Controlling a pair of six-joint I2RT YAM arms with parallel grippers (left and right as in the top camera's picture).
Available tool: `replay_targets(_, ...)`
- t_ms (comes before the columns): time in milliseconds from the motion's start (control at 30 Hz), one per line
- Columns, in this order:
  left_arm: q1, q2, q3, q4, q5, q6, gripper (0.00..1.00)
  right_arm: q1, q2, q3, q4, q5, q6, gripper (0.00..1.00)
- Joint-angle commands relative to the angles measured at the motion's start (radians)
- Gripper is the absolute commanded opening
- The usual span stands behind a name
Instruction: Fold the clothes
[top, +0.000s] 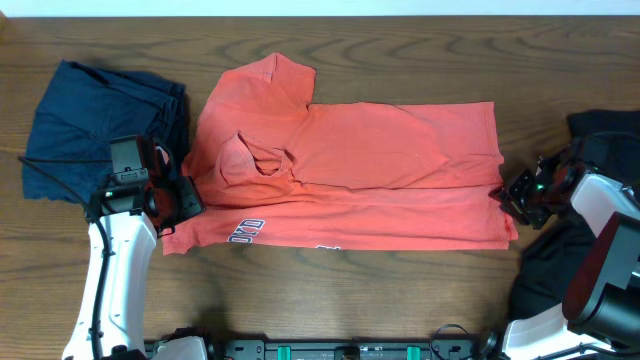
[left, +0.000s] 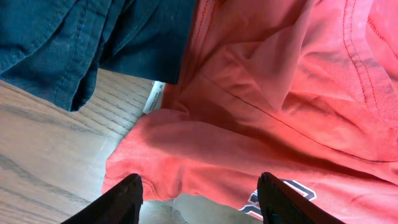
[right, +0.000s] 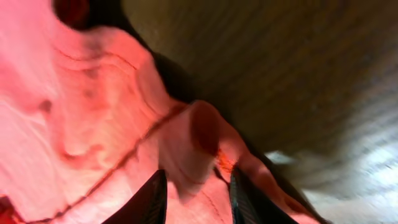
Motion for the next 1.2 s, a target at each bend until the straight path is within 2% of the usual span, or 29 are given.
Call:
replay_targets(0,0.006,-0.006,0.020,0.000,0.000,0.002,0.61,-0.002,-0.011,0.000,0.014,-0.084,0.003,0.32)
replay_targets(167,0.006,-0.006,0.020,0.000,0.000,0.002,0.61,-0.016,-0.011,0.011,0.012,-0.082,0.001,0.33)
replay_targets(200,0.006,-0.006,0.020,0.000,0.000,0.002,0.61,-0.017,-0.011,0.011,0.012,-0.081,0.001,0.31)
replay_targets(233,0.006,-0.006,0.020,0.000,0.000,0.002,0.61,-0.018,-0.011,0.011,0.012,-0.079,0.001,0.21)
replay_targets(300,0.006,-0.006,0.020,0.000,0.000,0.002,0.61,-0.019,-0.011,0.011,0.011,-0.083,0.001,0.12)
replay_targets(533,0.006,-0.006,0.020,0.000,0.000,0.002,0.61,-0.051,-0.011,0.048,0.009,-0.098,0.001,0.10)
replay_targets(567,0.006,-0.006,0.020,0.000,0.000,0.002,0.61,-0.055,-0.011,0.053,0.009,-0.098,0.001,0.13)
replay_targets(633,0.006,-0.006,0.020,0.001,0.000,0.002,0.61,-0.054,-0.011,0.054,0.009,-0.097,0.001,0.34)
replay_targets(700,0.006,-0.006,0.020,0.002,0.000,0.002,0.61,-0.053,-0.011,0.054,0.000,-0.093,0.000,0.38)
replay_targets(767,0.006,-0.006,0.020,0.002,0.000,0.002,0.61,-0.052,-0.011,0.054,-0.008,-0.092,-0.008,0.30)
replay_targets(833,0.006,-0.006,0.020,0.004,0.000,0.002,0.61,-0.052,-0.011,0.054,-0.011,-0.086,-0.007,0.15)
replay_targets(933,0.006,-0.006,0.020,0.004,0.000,0.002,0.61,-0.052,-0.011,0.054,-0.010,-0.087,-0.006,0.06)
replay_targets(1033,0.006,-0.006,0.020,0.004,0.000,0.002,0.61,-0.052,-0.011,0.054,-0.014,-0.087,-0.006,0.01)
replay_targets(1167,0.006,-0.006,0.020,0.004,0.000,0.002,0.61,-0.051,-0.011,0.053,-0.026,-0.091,-0.007,0.01)
